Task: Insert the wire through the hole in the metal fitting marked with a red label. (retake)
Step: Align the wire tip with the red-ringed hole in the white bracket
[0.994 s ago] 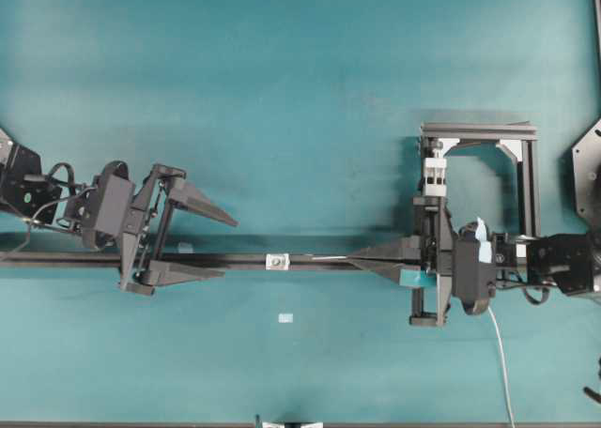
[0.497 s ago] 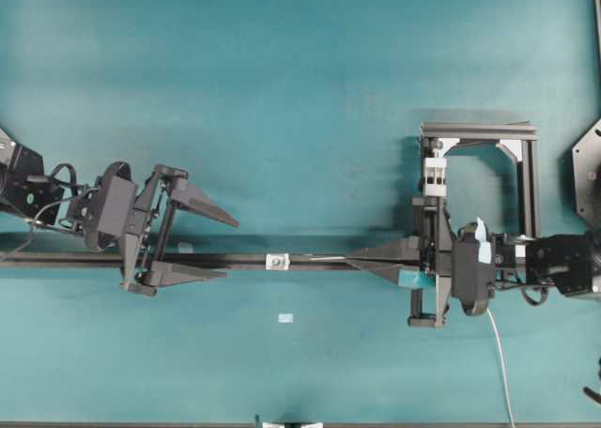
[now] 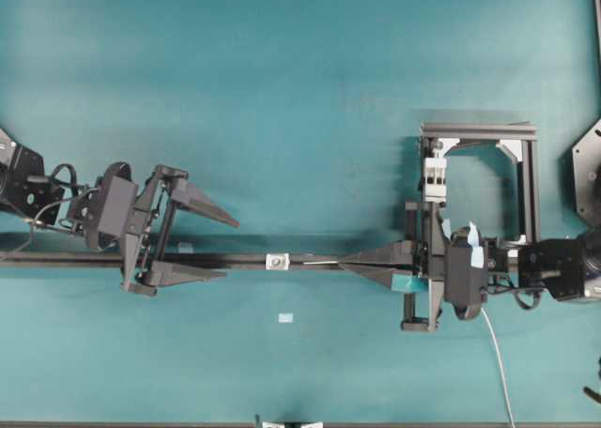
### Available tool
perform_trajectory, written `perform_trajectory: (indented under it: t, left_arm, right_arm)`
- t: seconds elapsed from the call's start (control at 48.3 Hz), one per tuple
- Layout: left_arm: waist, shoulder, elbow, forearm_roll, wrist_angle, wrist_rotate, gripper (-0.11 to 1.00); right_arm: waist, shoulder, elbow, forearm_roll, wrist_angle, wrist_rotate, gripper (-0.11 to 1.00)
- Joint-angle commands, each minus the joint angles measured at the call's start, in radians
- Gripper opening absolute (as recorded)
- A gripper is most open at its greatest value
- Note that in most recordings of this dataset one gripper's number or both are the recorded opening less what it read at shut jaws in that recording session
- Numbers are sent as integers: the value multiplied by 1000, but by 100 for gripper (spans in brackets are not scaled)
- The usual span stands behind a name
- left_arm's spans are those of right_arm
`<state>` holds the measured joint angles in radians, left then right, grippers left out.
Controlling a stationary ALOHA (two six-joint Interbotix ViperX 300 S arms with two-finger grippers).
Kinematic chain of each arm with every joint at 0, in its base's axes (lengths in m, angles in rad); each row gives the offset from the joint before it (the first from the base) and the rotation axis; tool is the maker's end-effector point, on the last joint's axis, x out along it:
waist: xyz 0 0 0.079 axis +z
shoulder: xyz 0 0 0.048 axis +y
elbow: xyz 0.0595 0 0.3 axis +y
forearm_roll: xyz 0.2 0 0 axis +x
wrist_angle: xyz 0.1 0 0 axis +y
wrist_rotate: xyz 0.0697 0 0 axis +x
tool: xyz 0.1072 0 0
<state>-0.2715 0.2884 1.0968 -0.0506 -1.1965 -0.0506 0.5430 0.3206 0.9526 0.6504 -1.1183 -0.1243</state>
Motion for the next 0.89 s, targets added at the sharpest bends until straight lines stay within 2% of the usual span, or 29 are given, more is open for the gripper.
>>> perform_trajectory:
  t: [0.0,0.87]
  left_arm:
    - [-2,-11,-8,0,-9,0,47]
    - [-3,-11,-12,-2,-6,0,47]
  right_arm:
    - [3,-15,-17,2,-12,2,3]
    - [-31,25,-63,3,-12,3,3]
